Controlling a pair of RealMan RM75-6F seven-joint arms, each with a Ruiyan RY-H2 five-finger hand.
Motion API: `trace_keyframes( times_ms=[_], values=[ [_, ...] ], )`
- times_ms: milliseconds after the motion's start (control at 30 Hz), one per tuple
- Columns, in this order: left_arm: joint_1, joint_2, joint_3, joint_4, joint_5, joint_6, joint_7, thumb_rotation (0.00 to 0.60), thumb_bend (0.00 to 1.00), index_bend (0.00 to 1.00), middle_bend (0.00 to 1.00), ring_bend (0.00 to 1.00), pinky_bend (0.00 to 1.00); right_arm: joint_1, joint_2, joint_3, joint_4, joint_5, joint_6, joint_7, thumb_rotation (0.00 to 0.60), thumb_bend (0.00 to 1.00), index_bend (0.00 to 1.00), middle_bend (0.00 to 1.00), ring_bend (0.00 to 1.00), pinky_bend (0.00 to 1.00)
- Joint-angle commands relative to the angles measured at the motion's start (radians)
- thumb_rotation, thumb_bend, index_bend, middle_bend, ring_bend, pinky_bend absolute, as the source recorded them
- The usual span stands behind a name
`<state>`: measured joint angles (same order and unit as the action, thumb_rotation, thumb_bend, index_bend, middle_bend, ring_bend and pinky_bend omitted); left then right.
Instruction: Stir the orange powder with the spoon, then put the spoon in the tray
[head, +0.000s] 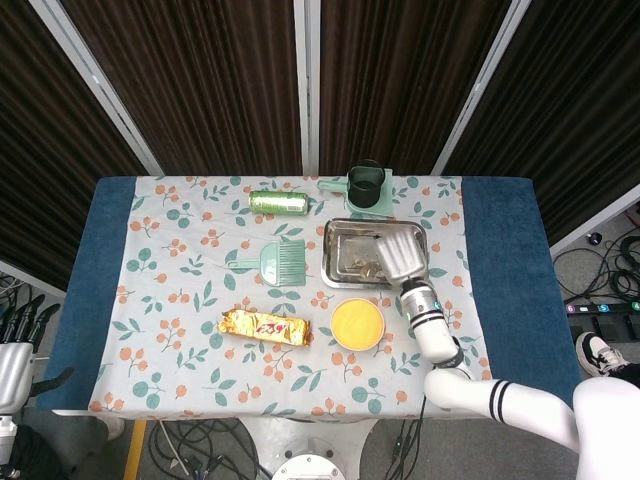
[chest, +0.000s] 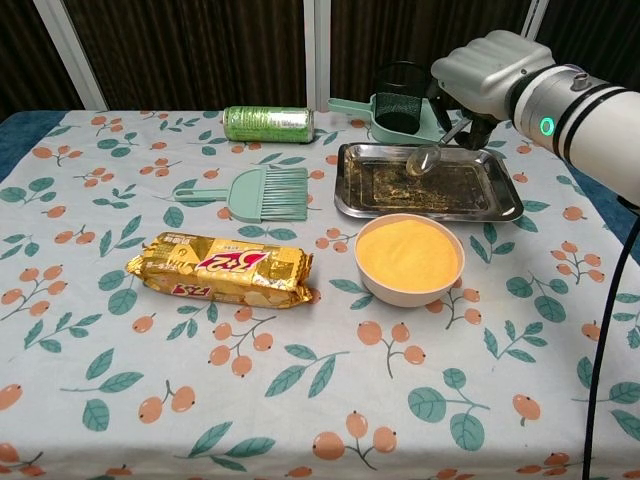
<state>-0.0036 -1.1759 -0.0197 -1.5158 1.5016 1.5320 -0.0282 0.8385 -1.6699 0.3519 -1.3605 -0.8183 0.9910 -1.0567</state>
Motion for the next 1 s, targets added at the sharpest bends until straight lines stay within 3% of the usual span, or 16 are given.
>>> trace_keyframes(
  times_ms=[33, 233, 367, 500, 633, 733, 800, 933, 1000],
  values=[
    [0.000, 0.002, 0.001, -0.004, -0.002, -0.001, 0.004, 0.600, 0.00, 0.17, 0.12, 0.09, 0.06, 0.058, -0.072, 0.064, 0.133, 0.160, -0.070, 0.076, 0.600, 0.43, 0.74, 1.00, 1.00, 1.00],
    [0.005, 0.010, 0.002, -0.012, -0.008, 0.001, 0.006, 0.600, 0.00, 0.17, 0.12, 0.09, 0.06, 0.113, -0.140, 0.091, 0.276, 0.323, -0.114, 0.107, 0.600, 0.35, 0.65, 1.00, 1.00, 1.00],
    [0.007, 0.014, 0.003, -0.013, -0.010, 0.001, 0.007, 0.600, 0.00, 0.17, 0.12, 0.09, 0.06, 0.139, -0.172, 0.099, 0.337, 0.408, -0.144, 0.125, 0.600, 0.28, 0.50, 1.00, 1.00, 1.00],
    [0.006, 0.016, 0.005, -0.017, -0.003, 0.002, 0.012, 0.600, 0.00, 0.17, 0.12, 0.09, 0.06, 0.158, -0.182, 0.086, 0.367, 0.443, -0.154, 0.123, 0.600, 0.16, 0.36, 1.00, 1.00, 1.00],
    [0.006, 0.015, 0.005, -0.020, -0.001, 0.003, 0.009, 0.600, 0.00, 0.17, 0.12, 0.09, 0.06, 0.156, -0.161, 0.057, 0.349, 0.415, -0.132, 0.130, 0.600, 0.10, 0.31, 1.00, 1.00, 1.00],
    [0.005, 0.015, 0.004, -0.019, 0.002, 0.005, 0.004, 0.600, 0.00, 0.17, 0.12, 0.09, 0.06, 0.121, -0.098, 0.049, 0.248, 0.372, -0.112, 0.182, 0.600, 0.10, 0.30, 1.00, 1.00, 1.00],
    [0.005, 0.015, 0.003, -0.016, 0.005, 0.010, 0.001, 0.600, 0.00, 0.17, 0.12, 0.09, 0.06, 0.072, -0.020, 0.031, 0.126, 0.307, -0.080, 0.232, 0.600, 0.10, 0.32, 1.00, 1.00, 1.00],
    [0.006, 0.014, 0.000, -0.011, 0.007, 0.016, -0.006, 0.600, 0.00, 0.17, 0.12, 0.09, 0.06, -0.057, 0.161, -0.046, -0.135, 0.108, 0.031, 0.323, 0.600, 0.17, 0.41, 0.93, 0.93, 1.00],
    [0.006, 0.014, 0.000, -0.009, 0.010, 0.020, -0.009, 0.600, 0.00, 0.17, 0.12, 0.09, 0.06, -0.137, 0.254, -0.099, -0.251, -0.017, 0.113, 0.376, 0.600, 0.19, 0.46, 0.85, 0.85, 0.96]
  ],
)
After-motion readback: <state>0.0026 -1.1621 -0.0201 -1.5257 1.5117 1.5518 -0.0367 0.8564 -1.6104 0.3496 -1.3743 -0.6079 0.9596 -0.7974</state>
